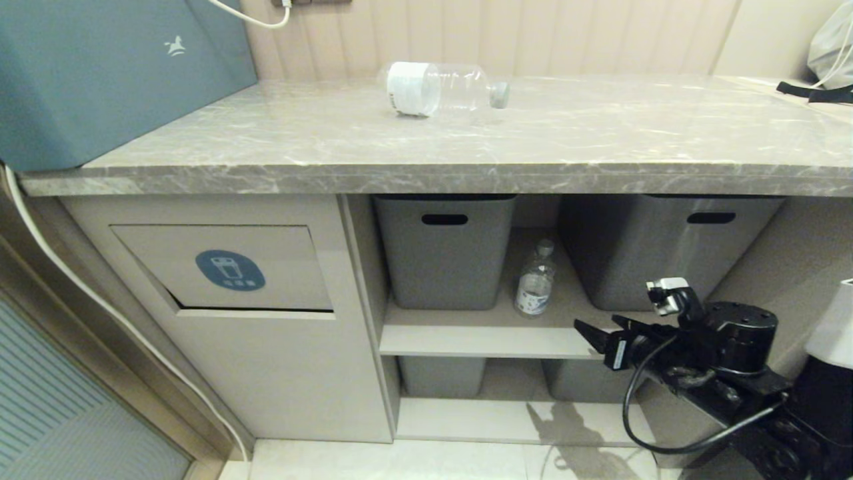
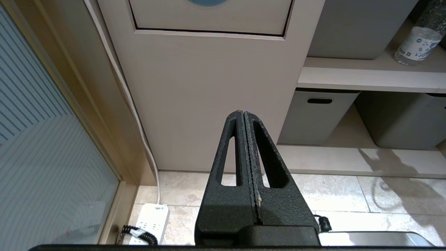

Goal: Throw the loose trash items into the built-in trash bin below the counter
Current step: Pick up the garbage

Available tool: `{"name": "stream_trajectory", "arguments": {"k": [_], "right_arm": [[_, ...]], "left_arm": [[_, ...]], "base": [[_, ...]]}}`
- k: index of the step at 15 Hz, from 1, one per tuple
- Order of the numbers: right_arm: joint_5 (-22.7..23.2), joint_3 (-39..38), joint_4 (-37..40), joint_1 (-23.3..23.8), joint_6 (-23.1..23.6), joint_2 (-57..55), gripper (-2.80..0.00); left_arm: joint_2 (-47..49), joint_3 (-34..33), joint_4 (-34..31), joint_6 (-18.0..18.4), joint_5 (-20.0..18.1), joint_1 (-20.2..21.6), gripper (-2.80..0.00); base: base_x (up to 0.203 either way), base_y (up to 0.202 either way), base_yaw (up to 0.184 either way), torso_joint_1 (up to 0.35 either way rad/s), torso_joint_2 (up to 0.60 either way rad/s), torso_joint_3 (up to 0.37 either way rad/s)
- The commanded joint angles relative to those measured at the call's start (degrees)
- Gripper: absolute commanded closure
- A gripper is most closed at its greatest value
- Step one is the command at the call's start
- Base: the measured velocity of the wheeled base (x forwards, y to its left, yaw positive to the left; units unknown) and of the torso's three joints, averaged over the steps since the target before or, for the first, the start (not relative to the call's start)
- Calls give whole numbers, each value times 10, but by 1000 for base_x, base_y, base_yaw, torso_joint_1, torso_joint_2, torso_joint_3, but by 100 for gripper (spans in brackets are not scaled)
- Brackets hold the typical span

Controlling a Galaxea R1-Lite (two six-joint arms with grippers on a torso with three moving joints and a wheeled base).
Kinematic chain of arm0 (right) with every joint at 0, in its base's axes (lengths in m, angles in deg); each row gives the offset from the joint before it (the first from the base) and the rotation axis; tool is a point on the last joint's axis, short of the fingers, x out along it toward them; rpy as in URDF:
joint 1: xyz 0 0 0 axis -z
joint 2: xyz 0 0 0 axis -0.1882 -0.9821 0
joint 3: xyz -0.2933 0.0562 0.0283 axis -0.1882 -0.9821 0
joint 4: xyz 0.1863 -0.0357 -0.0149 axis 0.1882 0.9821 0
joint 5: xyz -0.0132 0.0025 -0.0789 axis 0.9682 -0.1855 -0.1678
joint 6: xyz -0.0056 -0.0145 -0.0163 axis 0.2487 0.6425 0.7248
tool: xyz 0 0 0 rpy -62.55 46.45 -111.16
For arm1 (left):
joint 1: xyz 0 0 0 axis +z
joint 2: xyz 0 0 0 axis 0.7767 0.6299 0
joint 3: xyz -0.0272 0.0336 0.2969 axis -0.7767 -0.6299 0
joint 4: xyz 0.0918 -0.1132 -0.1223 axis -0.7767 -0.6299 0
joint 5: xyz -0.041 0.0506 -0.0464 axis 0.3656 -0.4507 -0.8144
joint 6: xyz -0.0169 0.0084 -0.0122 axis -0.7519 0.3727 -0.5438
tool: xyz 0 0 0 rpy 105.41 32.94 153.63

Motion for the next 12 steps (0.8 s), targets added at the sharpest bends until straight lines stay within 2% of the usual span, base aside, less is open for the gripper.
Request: {"name": "stream_trajectory", "arguments": {"k": [1, 4, 12], "right_arm": [[1, 61, -20, -4, -1, -89, -280], [3, 156, -31, -5, -1, -126, -280], [3, 266, -32, -16, 4, -199, -280]], "left_arm": [[0, -1, 0, 0, 0, 0, 0], [0, -1, 0, 0, 0, 0, 0], [0, -1, 0, 0, 0, 0, 0]], "base": [[0, 0, 0, 0, 0, 0], [0, 0, 0, 0, 0, 0], [0, 0, 0, 0, 0, 0]]}}
